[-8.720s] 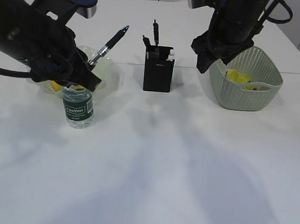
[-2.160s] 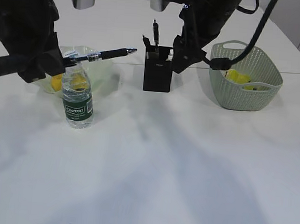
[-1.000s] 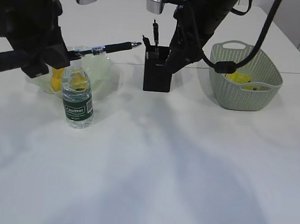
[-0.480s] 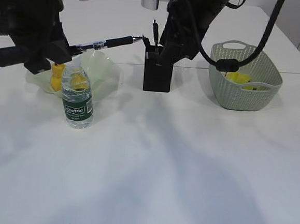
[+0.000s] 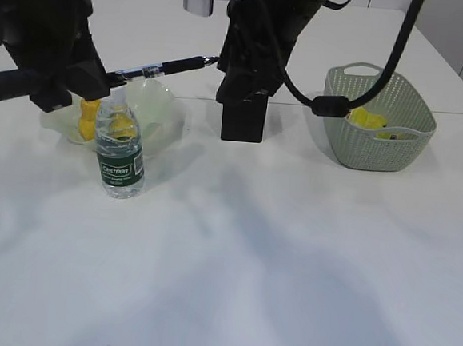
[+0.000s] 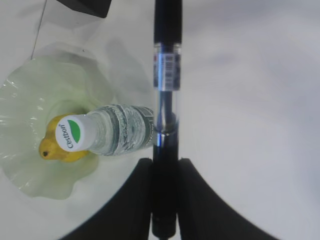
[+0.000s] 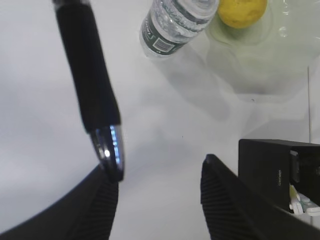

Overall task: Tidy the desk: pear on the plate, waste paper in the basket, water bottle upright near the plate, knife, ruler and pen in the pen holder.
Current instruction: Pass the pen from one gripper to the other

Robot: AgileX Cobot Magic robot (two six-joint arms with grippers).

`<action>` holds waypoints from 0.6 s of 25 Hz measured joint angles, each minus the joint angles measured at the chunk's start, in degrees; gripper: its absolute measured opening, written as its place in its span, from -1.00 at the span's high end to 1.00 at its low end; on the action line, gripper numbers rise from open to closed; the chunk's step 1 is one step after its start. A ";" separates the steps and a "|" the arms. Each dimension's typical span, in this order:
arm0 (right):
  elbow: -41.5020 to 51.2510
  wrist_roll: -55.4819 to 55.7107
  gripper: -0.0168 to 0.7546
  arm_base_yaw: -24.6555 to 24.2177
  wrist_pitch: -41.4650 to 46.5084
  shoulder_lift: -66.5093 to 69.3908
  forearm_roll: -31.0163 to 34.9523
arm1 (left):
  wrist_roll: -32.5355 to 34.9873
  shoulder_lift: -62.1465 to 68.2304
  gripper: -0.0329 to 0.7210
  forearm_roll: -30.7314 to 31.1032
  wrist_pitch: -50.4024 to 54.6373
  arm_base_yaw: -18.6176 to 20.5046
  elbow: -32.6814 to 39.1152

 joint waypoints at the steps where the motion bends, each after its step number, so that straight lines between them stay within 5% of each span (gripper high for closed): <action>1: 0.00 0.00 -0.07 -0.01 0.00 0.00 0.00 | 0.21 0.00 0.66 -0.05 0.00 0.00 0.00; 15: 0.00 -0.09 -0.07 0.61 0.14 -1.72 0.00 | 1.05 0.00 0.66 -0.18 -0.65 0.00 0.00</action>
